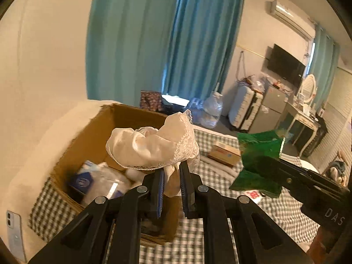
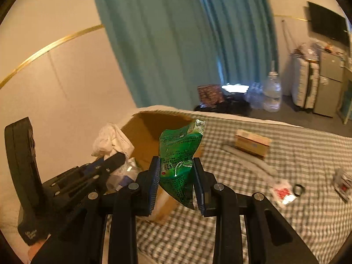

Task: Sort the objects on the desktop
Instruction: 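Carry the lace cloth and green snack bag with both grippers over the box, then open both grippers to drop the cloth and snack bag into the box, then move both grippers back over the remaining items on the bed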

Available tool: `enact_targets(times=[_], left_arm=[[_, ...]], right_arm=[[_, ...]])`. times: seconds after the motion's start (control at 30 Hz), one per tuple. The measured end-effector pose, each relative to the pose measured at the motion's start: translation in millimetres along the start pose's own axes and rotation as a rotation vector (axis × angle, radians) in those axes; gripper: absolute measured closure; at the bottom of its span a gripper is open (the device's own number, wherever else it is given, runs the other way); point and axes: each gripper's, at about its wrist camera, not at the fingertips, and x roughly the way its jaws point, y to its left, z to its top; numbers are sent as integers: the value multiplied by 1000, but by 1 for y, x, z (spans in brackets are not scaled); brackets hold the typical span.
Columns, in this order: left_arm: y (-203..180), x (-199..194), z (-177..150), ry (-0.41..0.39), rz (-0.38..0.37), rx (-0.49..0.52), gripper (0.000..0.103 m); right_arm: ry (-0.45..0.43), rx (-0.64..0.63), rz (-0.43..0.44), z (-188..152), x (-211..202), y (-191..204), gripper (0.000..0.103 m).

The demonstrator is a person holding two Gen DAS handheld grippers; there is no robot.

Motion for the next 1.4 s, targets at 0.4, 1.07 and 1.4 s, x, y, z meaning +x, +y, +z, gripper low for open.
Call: enact_targets(times=[0.4,1.07,1.4], left_arm=[[63,56,-6,107,89,-52,90],[26,34,-18,99,152,-65,4],[-90,34,-40,102,3,-51,1]], right_arm=[[159,-6,58,9,125,25,75],[-75,128,-167,21,25,-69,16],[-58,308,-528,-60,-86,-222,16]])
